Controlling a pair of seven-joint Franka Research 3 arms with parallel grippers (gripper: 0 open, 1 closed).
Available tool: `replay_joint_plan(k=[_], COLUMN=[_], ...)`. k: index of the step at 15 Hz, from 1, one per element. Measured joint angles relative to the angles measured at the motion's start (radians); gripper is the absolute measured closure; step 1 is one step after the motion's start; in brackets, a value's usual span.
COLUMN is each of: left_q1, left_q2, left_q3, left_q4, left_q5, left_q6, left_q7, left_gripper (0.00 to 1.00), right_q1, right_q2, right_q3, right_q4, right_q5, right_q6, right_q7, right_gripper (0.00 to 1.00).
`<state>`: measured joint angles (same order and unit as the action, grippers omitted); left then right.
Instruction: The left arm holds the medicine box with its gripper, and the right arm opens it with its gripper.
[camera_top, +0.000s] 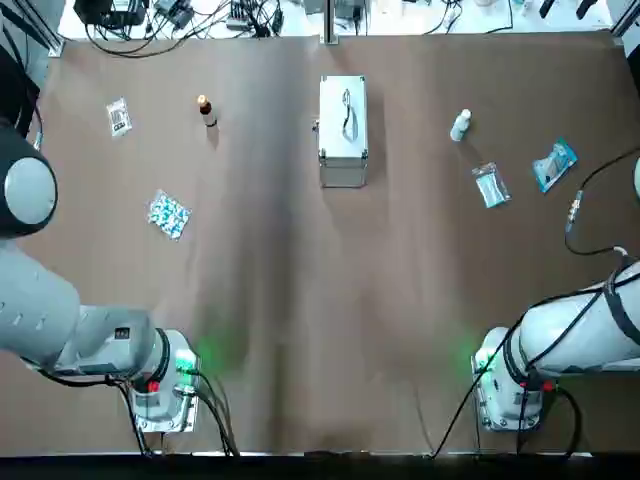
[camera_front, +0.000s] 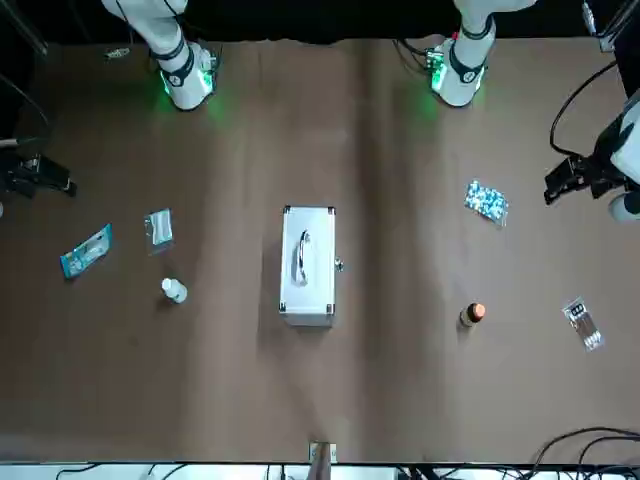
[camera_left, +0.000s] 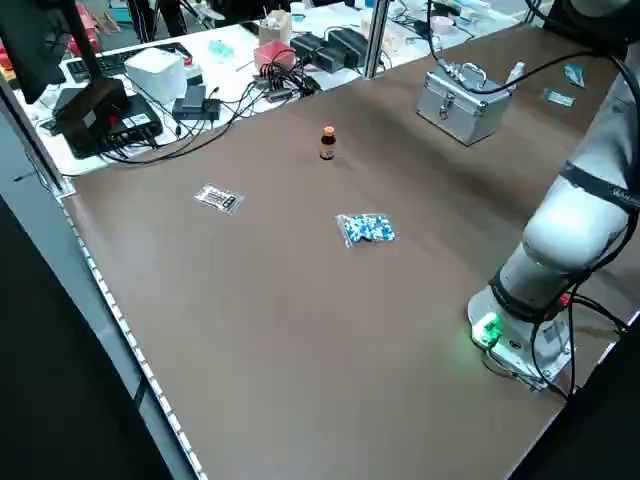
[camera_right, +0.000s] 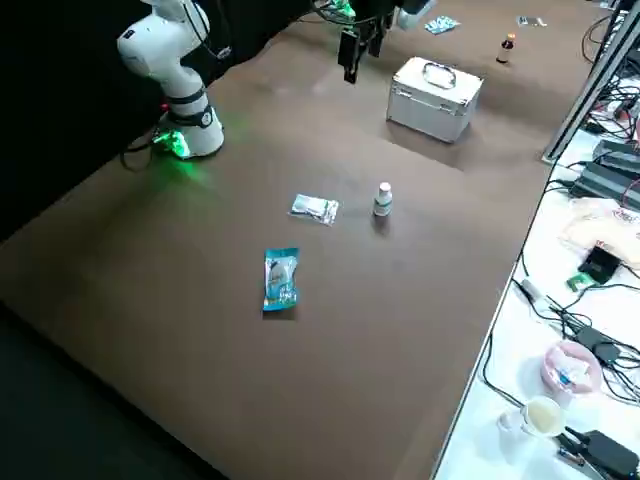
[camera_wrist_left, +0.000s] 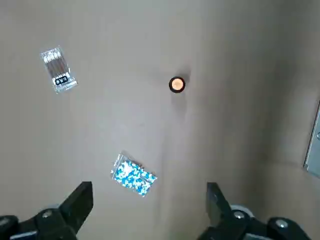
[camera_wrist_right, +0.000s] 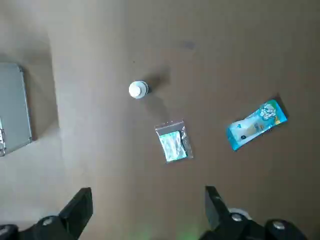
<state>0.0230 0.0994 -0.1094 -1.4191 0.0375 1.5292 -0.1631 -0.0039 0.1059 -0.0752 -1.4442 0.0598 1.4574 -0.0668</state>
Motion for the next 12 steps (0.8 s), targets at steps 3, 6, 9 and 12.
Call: replay_joint_plan(k=[3,6,9,12], left_q1=[0.000,0.000,0.000,-0.001], left_q2=[0.000,0.010,0.049,0.099], left_q3=[0.000,0.000,0.000,0.001], left_q4=[0.000,-0.003,-0.005,-0.016], left_q5=[0.000,0.000,0.000,-0.001], left_q6=[0.000,-0.001,-0.001,-0.005], left_q7=[0.000,-0.001,-0.008,-0.100], left_gripper=[0.00,0.00,0.00,0.00], right_q1=[-0.001,-0.001,-0.001,-0.001], right_q2=[0.000,0.000,0.000,0.000], right_q3=[0.000,0.000,0.000,0.000], right_q4=[0.000,0.000,0.000,-0.001], right_q5=[0.000,0.000,0.000,0.000], right_q6=[0.000,0.000,0.001,0.001], right_q7=[0.000,0.000,0.000,0.000], right_gripper=[0.01,0.01,0.01,0.01])
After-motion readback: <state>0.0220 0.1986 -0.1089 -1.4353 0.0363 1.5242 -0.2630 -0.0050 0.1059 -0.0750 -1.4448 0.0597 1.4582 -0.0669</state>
